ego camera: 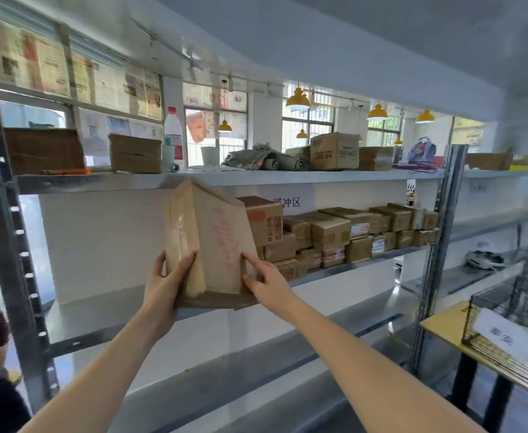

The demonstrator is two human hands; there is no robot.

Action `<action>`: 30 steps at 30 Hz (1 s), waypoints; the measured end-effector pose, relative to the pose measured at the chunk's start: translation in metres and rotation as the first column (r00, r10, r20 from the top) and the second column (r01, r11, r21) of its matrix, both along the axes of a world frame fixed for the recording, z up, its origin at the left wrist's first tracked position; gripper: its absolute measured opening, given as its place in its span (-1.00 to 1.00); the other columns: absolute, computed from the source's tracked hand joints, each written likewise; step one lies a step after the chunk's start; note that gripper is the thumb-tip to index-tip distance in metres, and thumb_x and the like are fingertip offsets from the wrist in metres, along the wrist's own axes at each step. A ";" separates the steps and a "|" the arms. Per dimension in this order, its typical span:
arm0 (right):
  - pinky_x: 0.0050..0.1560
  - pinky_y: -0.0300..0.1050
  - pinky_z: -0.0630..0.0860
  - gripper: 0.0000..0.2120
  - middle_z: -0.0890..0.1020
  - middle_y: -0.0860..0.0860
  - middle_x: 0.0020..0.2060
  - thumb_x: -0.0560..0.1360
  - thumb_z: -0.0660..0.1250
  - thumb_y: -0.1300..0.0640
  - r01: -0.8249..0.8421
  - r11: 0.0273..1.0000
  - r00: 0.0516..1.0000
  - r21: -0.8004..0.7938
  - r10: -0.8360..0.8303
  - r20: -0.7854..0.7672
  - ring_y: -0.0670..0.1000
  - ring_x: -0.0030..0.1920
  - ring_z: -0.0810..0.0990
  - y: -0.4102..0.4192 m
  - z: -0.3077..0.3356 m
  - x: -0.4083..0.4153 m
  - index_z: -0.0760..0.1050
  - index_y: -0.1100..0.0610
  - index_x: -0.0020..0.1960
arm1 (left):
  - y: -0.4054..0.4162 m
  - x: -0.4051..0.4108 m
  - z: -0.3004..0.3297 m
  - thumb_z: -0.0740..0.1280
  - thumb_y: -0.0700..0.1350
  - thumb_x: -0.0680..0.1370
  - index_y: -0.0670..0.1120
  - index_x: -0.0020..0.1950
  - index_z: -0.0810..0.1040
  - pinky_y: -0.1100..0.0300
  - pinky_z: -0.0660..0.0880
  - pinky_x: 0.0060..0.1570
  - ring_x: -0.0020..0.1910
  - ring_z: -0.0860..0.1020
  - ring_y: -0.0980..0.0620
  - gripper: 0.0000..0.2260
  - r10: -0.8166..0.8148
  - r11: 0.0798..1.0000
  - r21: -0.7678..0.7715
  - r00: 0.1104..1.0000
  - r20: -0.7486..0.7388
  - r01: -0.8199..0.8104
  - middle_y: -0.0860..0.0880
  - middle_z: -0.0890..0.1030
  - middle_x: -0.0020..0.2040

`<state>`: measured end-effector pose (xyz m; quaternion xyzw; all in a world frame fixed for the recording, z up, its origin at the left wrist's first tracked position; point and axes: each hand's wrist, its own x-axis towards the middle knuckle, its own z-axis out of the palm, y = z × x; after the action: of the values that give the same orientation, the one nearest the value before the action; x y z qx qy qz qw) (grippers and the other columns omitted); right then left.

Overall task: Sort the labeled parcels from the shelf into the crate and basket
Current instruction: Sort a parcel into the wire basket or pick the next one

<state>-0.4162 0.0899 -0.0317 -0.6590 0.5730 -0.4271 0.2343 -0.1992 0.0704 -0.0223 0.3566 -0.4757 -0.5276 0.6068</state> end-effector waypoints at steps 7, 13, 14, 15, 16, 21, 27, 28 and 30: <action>0.45 0.01 0.37 -0.13 0.42 -0.15 0.42 0.42 0.32 -0.47 -0.077 0.997 0.952 0.024 0.067 0.297 -0.08 0.41 0.41 0.083 0.035 -0.056 0.15 -0.14 0.59 | 0.060 -0.110 0.014 0.57 0.26 0.30 0.01 0.44 0.43 -0.02 0.61 0.12 0.13 0.62 -0.05 -0.21 -0.101 0.995 -0.005 0.976 0.191 0.104 -0.01 0.63 0.19; 0.10 -0.31 0.56 -0.42 0.47 -0.30 0.14 0.59 0.30 -0.19 0.104 0.994 0.935 -0.031 -0.088 0.343 -0.21 0.16 0.51 0.155 0.041 -0.136 0.15 -0.23 0.53 | 0.103 -0.201 0.019 0.18 0.14 0.69 0.15 0.34 0.53 -0.06 0.53 0.24 0.22 0.59 -0.04 -0.72 -0.334 0.943 0.018 0.943 -0.005 0.334 0.00 0.65 0.23; -0.02 -0.38 0.55 -0.52 0.48 -0.29 0.15 0.61 0.28 -0.16 0.136 0.990 0.928 -0.048 -0.111 0.354 -0.22 0.12 0.52 0.169 0.041 -0.150 0.19 -0.27 0.46 | 0.110 -0.215 0.019 0.22 0.10 0.67 0.17 0.33 0.54 -0.05 0.54 0.22 0.23 0.59 -0.04 -0.74 -0.354 0.935 -0.012 0.935 0.011 0.354 0.02 0.65 0.22; -0.02 -0.38 0.56 -0.58 0.50 -0.28 0.17 0.62 0.27 -0.15 0.167 0.984 0.923 -0.062 -0.133 0.361 -0.22 0.13 0.53 0.182 0.041 -0.164 0.22 -0.29 0.41 | 0.116 -0.230 0.017 0.28 0.11 0.63 0.18 0.34 0.53 -0.05 0.52 0.25 0.26 0.58 -0.05 -0.71 -0.368 0.929 -0.036 0.929 0.036 0.369 0.03 0.64 0.24; 0.09 -0.30 0.57 -0.61 0.52 -0.25 0.20 0.62 0.27 -0.15 0.194 0.978 0.910 -0.076 -0.151 0.387 -0.20 0.17 0.53 0.194 0.041 -0.178 0.24 -0.30 0.39 | 0.120 -0.246 0.016 0.33 0.14 0.57 0.17 0.39 0.49 -0.06 0.48 0.31 0.33 0.54 -0.07 -0.62 -0.374 0.924 -0.056 0.925 0.063 0.377 0.04 0.61 0.27; 0.39 0.11 0.45 -0.66 0.54 -0.13 0.30 0.63 0.29 -0.09 0.311 0.947 0.816 -0.076 -0.225 0.532 -0.04 0.29 0.53 0.233 0.037 -0.246 0.34 -0.32 0.36 | 0.139 -0.326 0.017 0.45 0.33 0.37 0.02 0.66 0.04 -0.26 0.31 0.39 0.49 0.34 -0.21 0.01 -0.443 0.888 0.194 0.888 0.125 0.416 -0.12 0.32 0.55; 0.38 0.20 0.45 -0.54 0.54 -0.17 0.34 0.63 0.32 0.01 0.429 0.902 0.761 -0.037 -0.339 0.553 -0.01 0.34 0.53 0.249 0.022 -0.333 0.35 -0.39 0.42 | 0.125 -0.408 0.004 0.54 0.44 0.11 -0.08 0.63 0.12 -0.19 0.38 0.40 0.42 0.42 -0.19 0.26 -0.553 0.829 0.215 0.814 0.178 0.516 -0.13 0.40 0.50; 0.33 0.16 0.48 -0.52 0.54 -0.18 0.34 0.64 0.30 0.03 0.457 0.889 0.759 -0.033 -0.370 0.535 -0.02 0.32 0.54 0.251 0.023 -0.346 0.31 -0.37 0.46 | 0.122 -0.421 0.000 0.57 0.39 0.13 -0.09 0.62 0.16 -0.16 0.40 0.38 0.40 0.44 -0.18 0.22 -0.542 0.838 0.203 0.818 0.192 0.507 -0.13 0.42 0.49; 0.16 -0.19 0.49 -0.54 0.53 -0.26 0.24 0.68 0.23 0.08 0.509 0.860 0.775 -0.039 -0.439 0.454 -0.16 0.26 0.52 0.252 0.024 -0.374 0.30 -0.31 0.49 | 0.112 -0.448 -0.009 0.60 0.28 0.21 -0.10 0.55 0.33 -0.05 0.48 0.22 0.29 0.52 -0.12 0.02 -0.531 0.846 0.181 0.823 0.202 0.502 -0.09 0.51 0.41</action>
<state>-0.7903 0.3418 -0.0076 -0.3985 0.6184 -0.6513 0.1858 -0.6476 0.1821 -0.0313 0.3120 -0.5931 -0.6517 0.3552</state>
